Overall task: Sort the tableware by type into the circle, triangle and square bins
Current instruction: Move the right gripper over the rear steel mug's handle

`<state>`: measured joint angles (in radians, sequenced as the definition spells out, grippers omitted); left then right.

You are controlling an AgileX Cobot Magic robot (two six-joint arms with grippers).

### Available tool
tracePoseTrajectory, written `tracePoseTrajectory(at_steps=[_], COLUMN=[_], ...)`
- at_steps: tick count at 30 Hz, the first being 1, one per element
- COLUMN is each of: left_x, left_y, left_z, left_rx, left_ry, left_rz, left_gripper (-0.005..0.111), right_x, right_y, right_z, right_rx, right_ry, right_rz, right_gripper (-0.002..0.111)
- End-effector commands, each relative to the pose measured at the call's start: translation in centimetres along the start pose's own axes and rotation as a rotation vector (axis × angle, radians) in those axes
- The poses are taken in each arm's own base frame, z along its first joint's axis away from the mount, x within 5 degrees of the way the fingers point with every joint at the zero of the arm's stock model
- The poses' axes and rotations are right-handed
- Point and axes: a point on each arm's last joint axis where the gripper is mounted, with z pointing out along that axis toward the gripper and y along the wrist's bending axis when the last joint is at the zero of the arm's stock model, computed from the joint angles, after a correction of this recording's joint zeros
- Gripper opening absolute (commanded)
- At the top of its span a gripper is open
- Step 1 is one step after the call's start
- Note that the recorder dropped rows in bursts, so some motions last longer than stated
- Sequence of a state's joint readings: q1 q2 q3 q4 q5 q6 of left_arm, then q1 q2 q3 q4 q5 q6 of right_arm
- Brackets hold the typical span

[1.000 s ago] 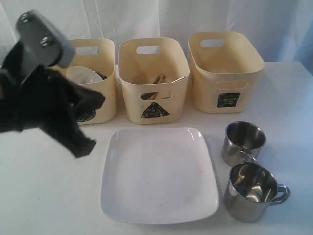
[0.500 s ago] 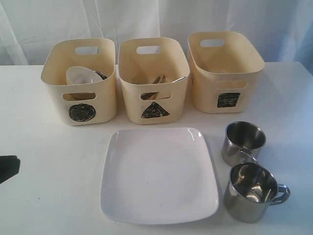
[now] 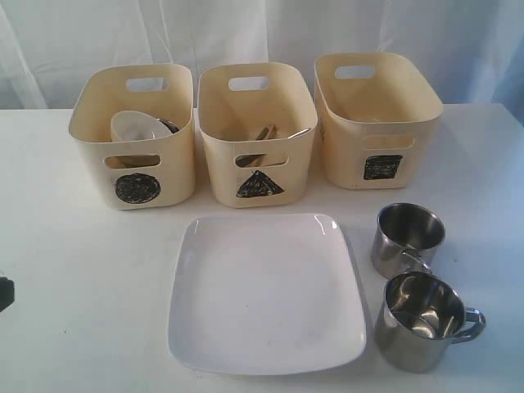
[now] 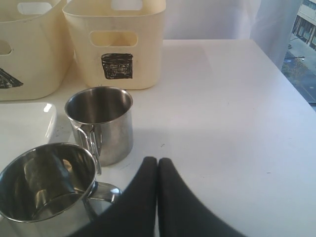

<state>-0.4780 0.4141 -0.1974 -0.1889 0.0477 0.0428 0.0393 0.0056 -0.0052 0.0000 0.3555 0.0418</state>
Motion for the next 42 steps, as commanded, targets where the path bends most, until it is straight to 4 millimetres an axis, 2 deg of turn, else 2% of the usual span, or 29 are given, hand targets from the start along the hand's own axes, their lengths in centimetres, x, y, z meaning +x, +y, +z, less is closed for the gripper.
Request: tracePoseTrajectory(at_steps=[1, 6, 10, 13, 17, 22, 28, 31, 36, 42], left_x=[-0.5, -0.2, 0.1, 0.1, 0.1, 0.1, 0.1, 1.1, 3.2, 3.4], left_y=[0.2, 0.1, 0.1, 0.1, 0.1, 0.1, 0.1, 0.2, 0.6, 0.8], left_z=[0.0, 0.0, 0.0, 0.0, 0.0, 0.0, 0.0, 0.2, 0.6, -0.3], left_rx=[-0.019, -0.012, -0.005, -0.005, -0.005, -0.005, -0.007, -0.009, -0.037, -0.063], left_ry=[-0.075, -0.044, -0.016, -0.016, -0.016, -0.016, -0.021, 0.005, -0.035, -0.135], left_rz=[0.076, 0.083, 0.085, 0.083, 0.084, 0.084, 0.086, 0.084, 0.075, 0.048], left_gripper=[0.0, 0.0, 0.0, 0.0, 0.0, 0.0, 0.0, 0.0, 0.0, 0.0], right_x=[0.0, -0.6, -2.8, -4.0, -4.7, -4.5, -4.5, -4.5, -4.9, -7.5], right_y=[0.0, 0.0, 0.2, 0.0, -0.1, -0.1, -0.1, 0.0, 0.2, 0.6], right_z=[0.0, 0.0, -0.5, -1.0, -1.4, -1.2, -1.2, -1.3, -1.4, -2.6], right_rx=[-0.001, -0.004, -0.063, -0.09, -0.13, -0.181, -0.201, -0.239, -0.204, -0.123], right_ry=[-0.014, -0.085, -0.326, -0.465, -0.556, -0.513, -0.51, -0.5, -0.401, -0.231], right_rz=[-0.004, -0.004, 0.271, 0.359, 0.475, 0.681, 0.76, 0.885, 0.856, 0.675], right_gripper=[0.0, 0.0, 0.0, 0.0, 0.0, 0.0, 0.0, 0.0, 0.0, 0.0])
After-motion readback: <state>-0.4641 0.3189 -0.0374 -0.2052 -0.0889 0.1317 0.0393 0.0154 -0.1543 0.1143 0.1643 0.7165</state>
